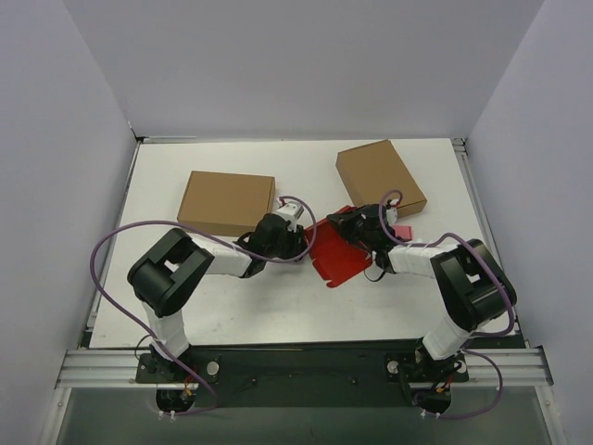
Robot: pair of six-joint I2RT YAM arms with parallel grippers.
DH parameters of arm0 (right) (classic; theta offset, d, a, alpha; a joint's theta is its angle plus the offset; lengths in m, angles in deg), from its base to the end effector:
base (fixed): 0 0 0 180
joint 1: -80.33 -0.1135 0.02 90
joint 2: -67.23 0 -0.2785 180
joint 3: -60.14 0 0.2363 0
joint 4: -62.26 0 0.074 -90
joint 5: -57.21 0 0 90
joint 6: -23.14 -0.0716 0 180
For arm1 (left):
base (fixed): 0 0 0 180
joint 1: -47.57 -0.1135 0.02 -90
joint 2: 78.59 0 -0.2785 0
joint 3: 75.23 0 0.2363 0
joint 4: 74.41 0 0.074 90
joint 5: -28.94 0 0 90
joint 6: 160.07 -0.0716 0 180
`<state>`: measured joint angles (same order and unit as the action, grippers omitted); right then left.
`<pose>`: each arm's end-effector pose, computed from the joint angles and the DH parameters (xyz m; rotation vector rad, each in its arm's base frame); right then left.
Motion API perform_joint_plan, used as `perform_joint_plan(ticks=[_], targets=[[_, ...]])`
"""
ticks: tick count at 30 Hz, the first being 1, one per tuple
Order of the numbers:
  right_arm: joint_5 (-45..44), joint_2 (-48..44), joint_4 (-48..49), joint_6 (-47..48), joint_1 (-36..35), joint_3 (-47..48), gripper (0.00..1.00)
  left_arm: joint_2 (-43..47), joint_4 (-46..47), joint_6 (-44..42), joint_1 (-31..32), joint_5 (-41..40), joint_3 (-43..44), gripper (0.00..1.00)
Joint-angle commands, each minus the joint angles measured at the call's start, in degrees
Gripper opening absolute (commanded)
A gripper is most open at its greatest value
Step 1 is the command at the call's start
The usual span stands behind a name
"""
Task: Fold the paper box
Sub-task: Fold the paper box at the center of the board.
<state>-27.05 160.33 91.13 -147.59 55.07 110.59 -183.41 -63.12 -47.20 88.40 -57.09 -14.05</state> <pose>0.3134 0.1558 0.1969 0.8809 1.8482 1.3432 0.2881 -0.2555 0.1418 0.3887 2.1881 -0.7107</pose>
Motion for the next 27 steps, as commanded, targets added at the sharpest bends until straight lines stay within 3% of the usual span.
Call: perform_joint_plan(ticks=[1, 14, 21, 27], targets=[[-0.2, -2.5, 1.5, 0.5, -0.1, -1.1, 0.00, -1.3, 3.0, -0.6, 0.6, 1.5, 2.7, 0.41], [0.1, -3.1, 10.8, 2.6, -0.2, -4.9, 0.00, 2.2, 17.2, -2.2, 0.6, 8.9, -3.8, 0.40], [0.4, -3.2, 17.3, 3.6, -0.3, -8.2, 0.00, 3.7, 21.0, -2.2, 1.2, 9.7, -5.5, 0.40], [0.6, -3.6, 17.3, 3.8, -0.5, -8.2, 0.00, 4.7, 22.7, -2.0, 1.6, 10.4, -6.3, 0.40]])
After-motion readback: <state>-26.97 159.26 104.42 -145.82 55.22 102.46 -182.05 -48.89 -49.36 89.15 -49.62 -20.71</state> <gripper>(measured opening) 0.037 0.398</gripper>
